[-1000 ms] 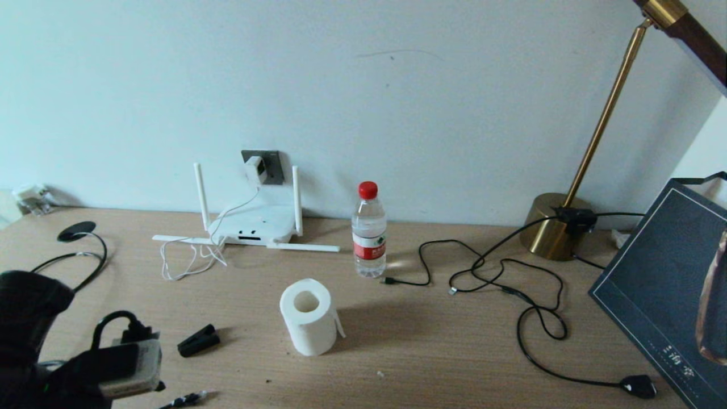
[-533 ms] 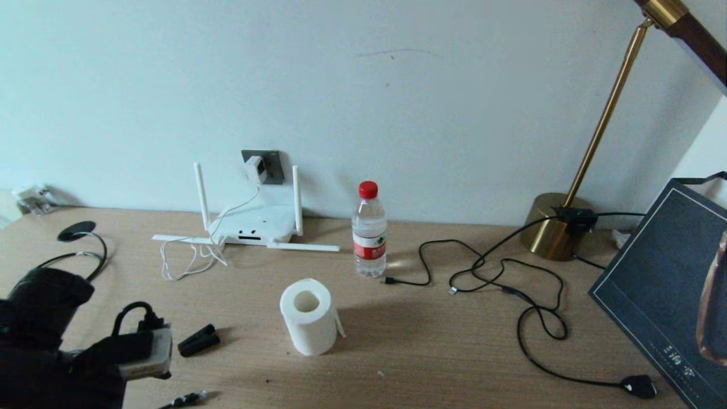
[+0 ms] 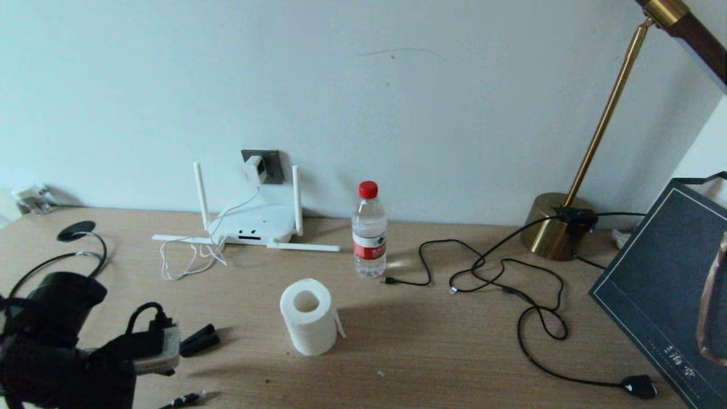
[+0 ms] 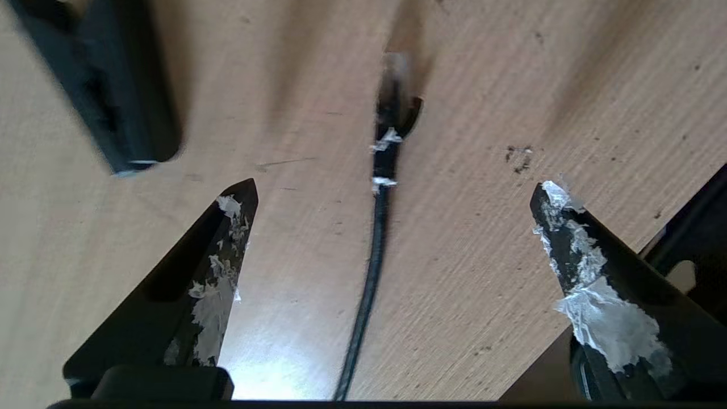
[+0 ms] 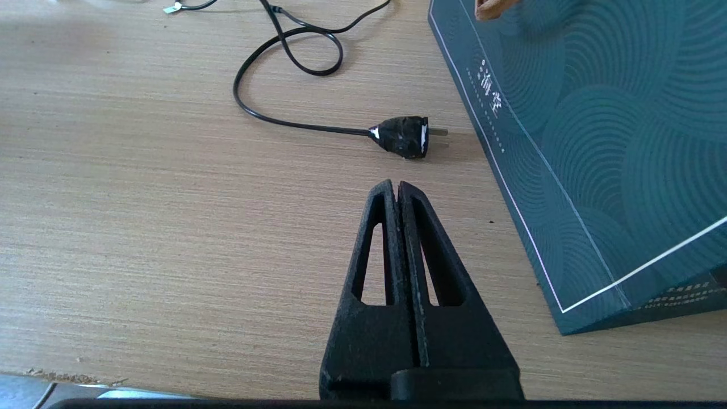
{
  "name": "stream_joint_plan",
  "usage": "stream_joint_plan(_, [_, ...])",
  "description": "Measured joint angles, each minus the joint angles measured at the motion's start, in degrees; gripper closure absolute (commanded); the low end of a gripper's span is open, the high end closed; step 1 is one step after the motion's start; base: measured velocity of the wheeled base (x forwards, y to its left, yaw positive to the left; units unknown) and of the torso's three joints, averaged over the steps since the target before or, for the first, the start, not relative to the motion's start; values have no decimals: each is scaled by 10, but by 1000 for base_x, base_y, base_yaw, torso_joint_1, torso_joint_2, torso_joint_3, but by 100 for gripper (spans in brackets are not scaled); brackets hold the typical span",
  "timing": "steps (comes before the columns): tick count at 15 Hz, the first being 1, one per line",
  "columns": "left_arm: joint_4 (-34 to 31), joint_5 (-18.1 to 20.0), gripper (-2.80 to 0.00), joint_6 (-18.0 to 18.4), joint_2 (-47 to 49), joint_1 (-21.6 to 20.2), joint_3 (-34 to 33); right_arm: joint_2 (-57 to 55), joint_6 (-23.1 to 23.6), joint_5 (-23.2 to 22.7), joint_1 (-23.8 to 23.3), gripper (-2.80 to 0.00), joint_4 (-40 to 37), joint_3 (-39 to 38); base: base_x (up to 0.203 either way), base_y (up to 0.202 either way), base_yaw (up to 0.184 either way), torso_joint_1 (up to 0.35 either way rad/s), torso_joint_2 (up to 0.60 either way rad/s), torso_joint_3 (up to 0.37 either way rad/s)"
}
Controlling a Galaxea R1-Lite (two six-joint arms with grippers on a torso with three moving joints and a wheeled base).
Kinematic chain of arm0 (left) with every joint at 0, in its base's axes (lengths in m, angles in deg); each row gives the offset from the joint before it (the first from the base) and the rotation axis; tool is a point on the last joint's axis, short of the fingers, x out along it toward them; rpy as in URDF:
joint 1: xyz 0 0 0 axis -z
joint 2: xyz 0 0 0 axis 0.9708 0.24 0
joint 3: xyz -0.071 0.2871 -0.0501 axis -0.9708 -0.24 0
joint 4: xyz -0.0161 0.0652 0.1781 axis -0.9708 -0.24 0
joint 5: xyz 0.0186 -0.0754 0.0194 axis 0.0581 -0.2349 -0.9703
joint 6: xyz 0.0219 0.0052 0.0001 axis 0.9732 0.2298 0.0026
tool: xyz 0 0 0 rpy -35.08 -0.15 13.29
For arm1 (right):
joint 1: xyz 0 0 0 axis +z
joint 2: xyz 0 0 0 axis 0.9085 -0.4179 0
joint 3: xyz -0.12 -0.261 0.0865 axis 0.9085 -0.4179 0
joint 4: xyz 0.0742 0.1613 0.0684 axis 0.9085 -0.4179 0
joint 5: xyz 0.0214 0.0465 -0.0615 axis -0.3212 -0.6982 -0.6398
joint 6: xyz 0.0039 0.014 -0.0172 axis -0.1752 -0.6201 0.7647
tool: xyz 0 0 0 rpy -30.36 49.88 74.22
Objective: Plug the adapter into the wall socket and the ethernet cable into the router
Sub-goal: Pick up cable
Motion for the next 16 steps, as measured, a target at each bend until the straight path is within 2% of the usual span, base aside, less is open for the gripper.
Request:
stream_joint_plan(5, [1, -1, -280, 0, 13, -1, -3, 0, 0, 0, 0, 0, 0, 0, 0, 0, 0, 0, 0, 0])
stream_joint_plan(6, [2, -1, 0, 1, 16, -1, -3, 0, 0, 0, 0, 0, 0, 0, 0, 0, 0, 0, 0, 0])
stream_joint_plan(12, [3, -1, 0, 2, 23, -2, -8, 0, 0, 0, 0, 0, 0, 0, 0, 0, 0, 0, 0, 0])
stream_joint_plan(16, [13, 0, 0, 19, 18, -4, -32, 0, 0, 0, 0, 0, 0, 0, 0, 0, 0, 0, 0, 0])
